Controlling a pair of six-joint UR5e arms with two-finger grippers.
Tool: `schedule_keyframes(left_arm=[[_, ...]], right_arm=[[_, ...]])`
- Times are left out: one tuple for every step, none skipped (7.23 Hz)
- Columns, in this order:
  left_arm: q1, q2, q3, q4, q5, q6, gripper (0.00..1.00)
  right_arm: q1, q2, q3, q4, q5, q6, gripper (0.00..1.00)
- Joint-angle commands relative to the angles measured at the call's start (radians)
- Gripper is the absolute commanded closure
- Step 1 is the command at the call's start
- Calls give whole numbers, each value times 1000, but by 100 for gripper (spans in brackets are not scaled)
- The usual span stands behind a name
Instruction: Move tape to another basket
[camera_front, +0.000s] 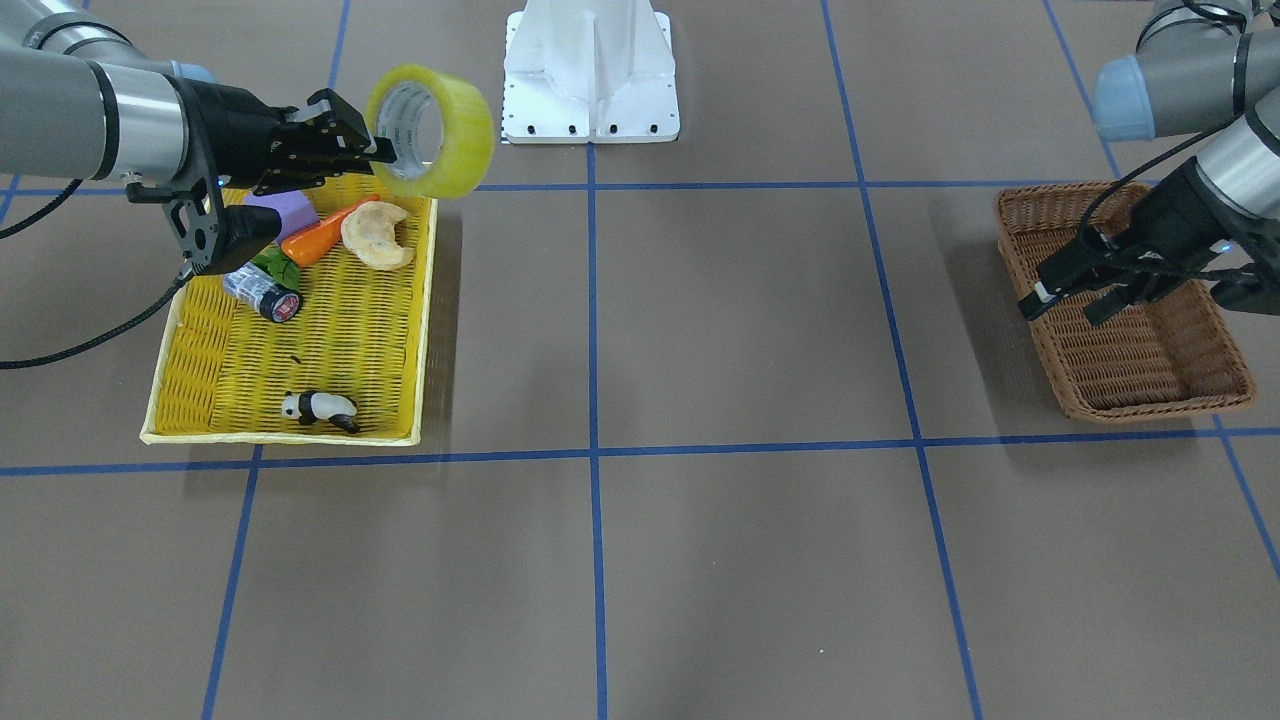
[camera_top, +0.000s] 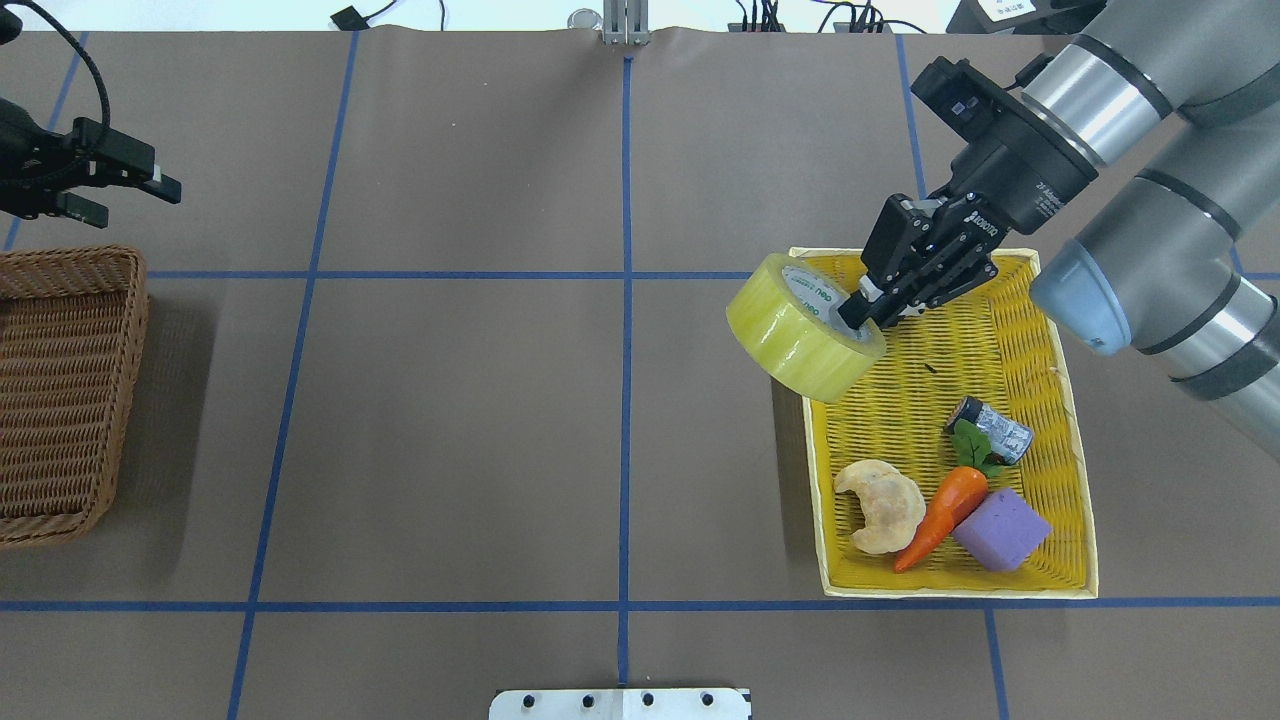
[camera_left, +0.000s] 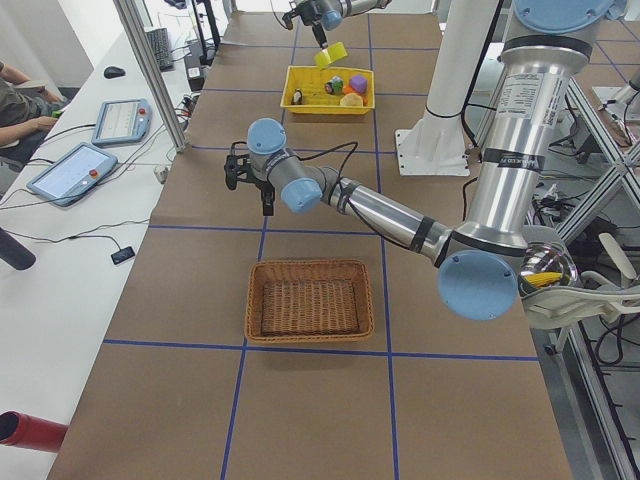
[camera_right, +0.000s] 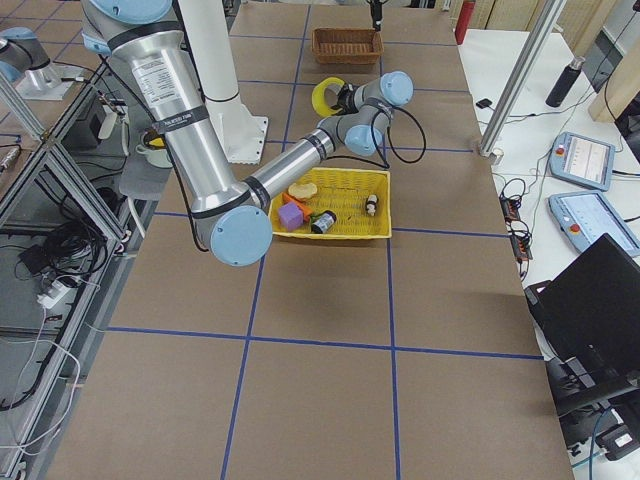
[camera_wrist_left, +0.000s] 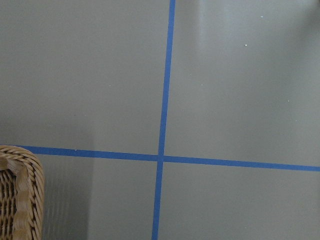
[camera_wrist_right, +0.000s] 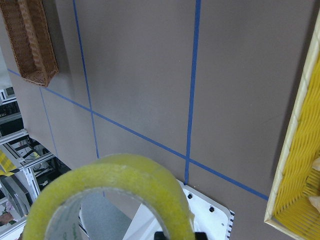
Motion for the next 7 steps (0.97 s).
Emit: schedule_keyframes(left_arm=[[5,-10,1,1,2,-12,2],[5,-17,4,1,2,-12,2],[5,-17,5,2,4,-12,2],[5,-23,8,4,4,-13,2],[13,-26,-1,-4,1,-62,2],[31,-52,-9,-42,-5,-161,2],[60,-63,-4,-167,-5,-309,2]], right_arm=[[-72,41,7,38,-274,28,100],[-150,43,7,178,-480,165,100],[-186,45,-33,330,-525,309,100],[-212,48,-44,398,-533,371,100],[-232,52,-45,464,-546,440,100],[-280,52,-48,554,-618,534,100],[-327,52,-62,665,-707,627,100]])
